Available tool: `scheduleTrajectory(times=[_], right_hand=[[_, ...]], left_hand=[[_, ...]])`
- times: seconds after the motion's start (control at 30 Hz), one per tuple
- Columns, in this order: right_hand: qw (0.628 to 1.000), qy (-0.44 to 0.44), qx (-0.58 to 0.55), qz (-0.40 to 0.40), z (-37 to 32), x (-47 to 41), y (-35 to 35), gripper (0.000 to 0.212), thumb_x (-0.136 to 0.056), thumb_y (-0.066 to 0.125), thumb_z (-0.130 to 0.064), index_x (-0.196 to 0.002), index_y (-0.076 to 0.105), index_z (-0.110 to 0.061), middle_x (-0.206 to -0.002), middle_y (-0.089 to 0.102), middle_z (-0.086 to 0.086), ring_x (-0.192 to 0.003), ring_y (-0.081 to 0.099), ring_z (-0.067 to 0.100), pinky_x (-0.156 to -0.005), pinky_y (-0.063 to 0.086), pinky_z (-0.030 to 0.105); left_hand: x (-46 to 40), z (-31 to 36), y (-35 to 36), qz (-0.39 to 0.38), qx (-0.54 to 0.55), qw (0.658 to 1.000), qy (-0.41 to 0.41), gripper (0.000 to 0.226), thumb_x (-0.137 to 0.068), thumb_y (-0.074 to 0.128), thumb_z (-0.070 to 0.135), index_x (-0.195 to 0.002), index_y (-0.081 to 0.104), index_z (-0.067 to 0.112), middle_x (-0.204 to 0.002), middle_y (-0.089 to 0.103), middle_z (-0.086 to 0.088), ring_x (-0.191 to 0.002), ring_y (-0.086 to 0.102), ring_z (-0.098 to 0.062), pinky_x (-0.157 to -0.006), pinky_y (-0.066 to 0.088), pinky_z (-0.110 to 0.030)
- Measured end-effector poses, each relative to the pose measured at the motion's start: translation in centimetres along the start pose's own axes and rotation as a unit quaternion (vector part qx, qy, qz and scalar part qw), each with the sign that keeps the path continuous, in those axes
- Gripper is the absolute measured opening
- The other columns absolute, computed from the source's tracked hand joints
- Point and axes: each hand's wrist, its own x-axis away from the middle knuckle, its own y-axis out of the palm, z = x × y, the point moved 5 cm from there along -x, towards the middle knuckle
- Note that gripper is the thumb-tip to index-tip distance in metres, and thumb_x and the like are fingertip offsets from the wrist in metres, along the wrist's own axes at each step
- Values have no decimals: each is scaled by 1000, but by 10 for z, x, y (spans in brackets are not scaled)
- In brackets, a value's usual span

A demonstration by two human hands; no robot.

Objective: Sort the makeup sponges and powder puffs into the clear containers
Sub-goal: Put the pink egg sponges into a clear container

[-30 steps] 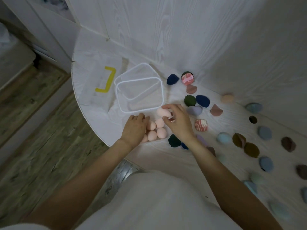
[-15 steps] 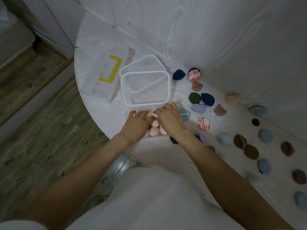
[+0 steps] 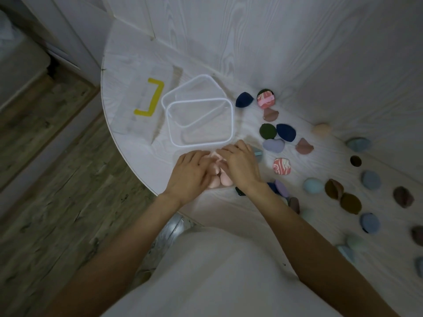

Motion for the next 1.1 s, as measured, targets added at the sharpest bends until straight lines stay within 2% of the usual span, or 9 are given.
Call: scheduleTrajectory(times=[0.17,0.33,0.47,0.53,0.67,0.77,0.83,0.9,1.1], right_hand=[[987,95,-95,89,51,39,-43,20,-86,62,-13,-105,68,-11,-104,68,5,-99,57,25,-85,44,34],[982,177,-4,68,144,58,-67,21,-86,57,-8,-106,65,-10,-108,66,11,-101,59,29,-93,44,41],[967,256,-6,17,219,58,-66,36,-90,54,-10,-125,53,-13,-139,45,13,-123,45,32,-103,36,45],[964,262,-34,-19,241,52,-63,51,-90,51,-2,-138,40,-13,-151,28,12,-134,31,29,-111,25,38],[968,244,-45,-41,262,36,-57,53,-89,46,5,-140,36,-7,-150,26,15,-135,29,26,-112,20,29],[962,265,-63,21,264,33,-63,34,-92,42,-1,-125,52,-6,-133,43,13,-112,46,20,-87,27,5],[946,294,-107,79,249,40,-73,27,-92,46,-5,-117,56,-10,-126,45,11,-104,50,20,-78,31,7],[952,246,-138,118,215,48,-82,27,-88,56,-2,-114,55,-10,-128,42,12,-103,49,16,-83,38,16],[944,152,-267,118,93,49,-66,39,-82,70,-18,-118,54,-15,-116,49,3,-95,49,8,-75,43,17]], left_hand=[[-12,23,11,-14,21,1000,-11,73,-80,44,57,-138,40,12,-143,40,-14,-132,34,-31,-110,23,-44],[-32,45,36,-119,-83,989,-35,103,-74,49,73,-149,4,19,-157,0,-8,-144,-3,-28,-114,-6,-46],[-44,58,44,-117,-103,988,-17,101,-76,53,68,-149,5,18,-158,-1,-7,-144,-5,-26,-112,-11,-44],[-49,63,45,-116,-120,986,-4,97,-78,53,66,-150,7,18,-158,1,-6,-144,-5,-25,-111,-13,-43],[-50,66,47,-118,-96,988,-8,96,-77,38,75,-150,9,20,-158,0,-3,-144,-7,-21,-112,-14,-44],[-45,60,37,-67,-47,996,-19,79,-83,29,67,-146,26,21,-156,16,-2,-144,8,-20,-114,-6,-45],[-40,54,27,-29,-5,999,-18,63,-85,37,56,-135,46,18,-145,39,-4,-136,31,-23,-115,13,-45],[-36,48,21,-14,8,1000,-3,54,-85,43,52,-124,55,16,-133,52,-3,-124,44,-24,-108,28,-40],[-34,34,25,-66,-30,997,24,55,-85,40,52,-129,52,21,-135,50,2,-120,47,-22,-101,36,-38]])
